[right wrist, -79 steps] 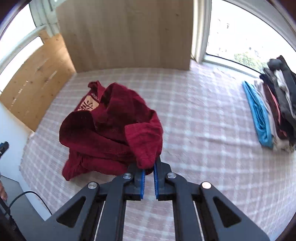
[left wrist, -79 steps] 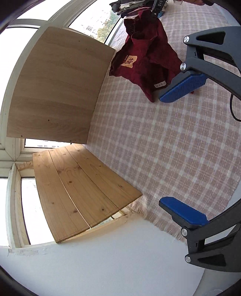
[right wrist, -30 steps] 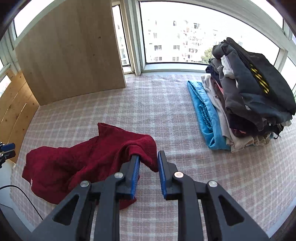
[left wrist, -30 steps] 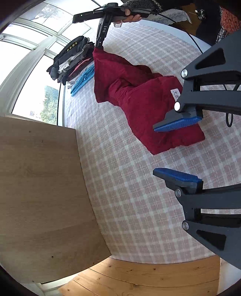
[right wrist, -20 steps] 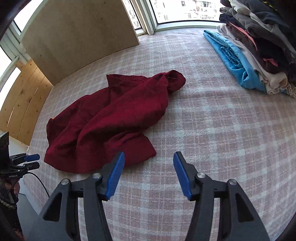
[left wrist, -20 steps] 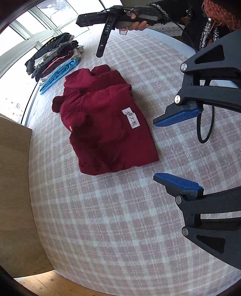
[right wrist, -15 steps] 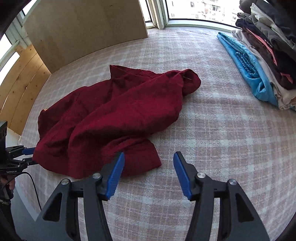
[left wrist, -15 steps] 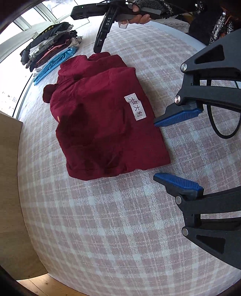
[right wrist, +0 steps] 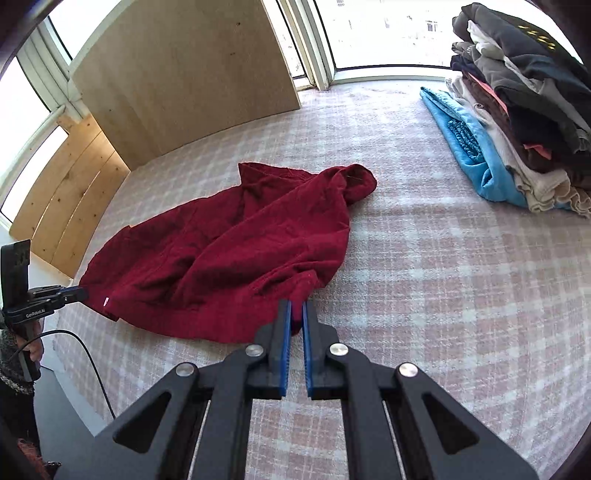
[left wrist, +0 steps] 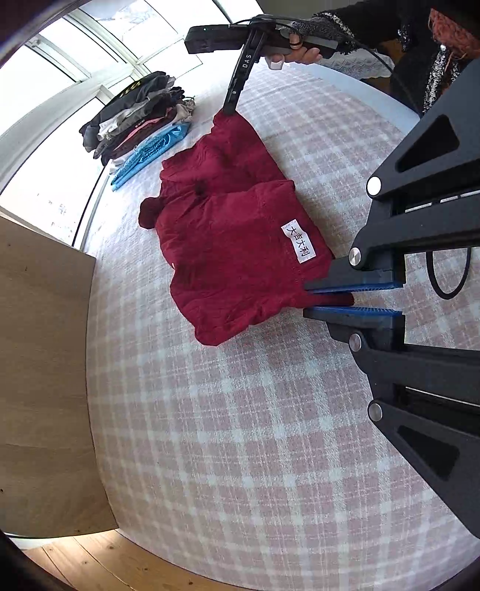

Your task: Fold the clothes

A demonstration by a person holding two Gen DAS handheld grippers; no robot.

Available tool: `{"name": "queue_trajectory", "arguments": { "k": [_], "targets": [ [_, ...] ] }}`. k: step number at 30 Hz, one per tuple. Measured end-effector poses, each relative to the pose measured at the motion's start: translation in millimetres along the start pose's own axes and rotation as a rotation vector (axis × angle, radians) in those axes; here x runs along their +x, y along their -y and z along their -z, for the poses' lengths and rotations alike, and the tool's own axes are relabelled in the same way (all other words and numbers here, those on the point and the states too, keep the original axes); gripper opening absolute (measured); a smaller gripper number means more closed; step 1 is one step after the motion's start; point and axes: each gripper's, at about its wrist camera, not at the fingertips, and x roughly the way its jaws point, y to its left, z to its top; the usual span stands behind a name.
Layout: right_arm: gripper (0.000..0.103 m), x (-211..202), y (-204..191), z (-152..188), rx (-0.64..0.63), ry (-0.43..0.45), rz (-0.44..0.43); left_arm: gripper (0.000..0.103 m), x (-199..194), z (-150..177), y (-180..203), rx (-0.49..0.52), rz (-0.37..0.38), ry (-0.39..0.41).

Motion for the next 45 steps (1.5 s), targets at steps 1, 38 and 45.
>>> {"name": "queue_trajectory", "arguments": {
  "k": [1,38,45],
  "targets": [
    [0.006,-9,-3,1,-0.019,0.014,0.013,0.006,-9,0,0,0.004,-0.002,0.01],
    [0.056,52,2,41,-0.045,-0.086,0.235,0.045,49,32,5,-0.068,-0.119,-0.064],
    [0.014,42,3,41,-0.079,-0.08,0.199,0.013,49,31,0,-0.06,-0.144,-0.069]
  ]
}}
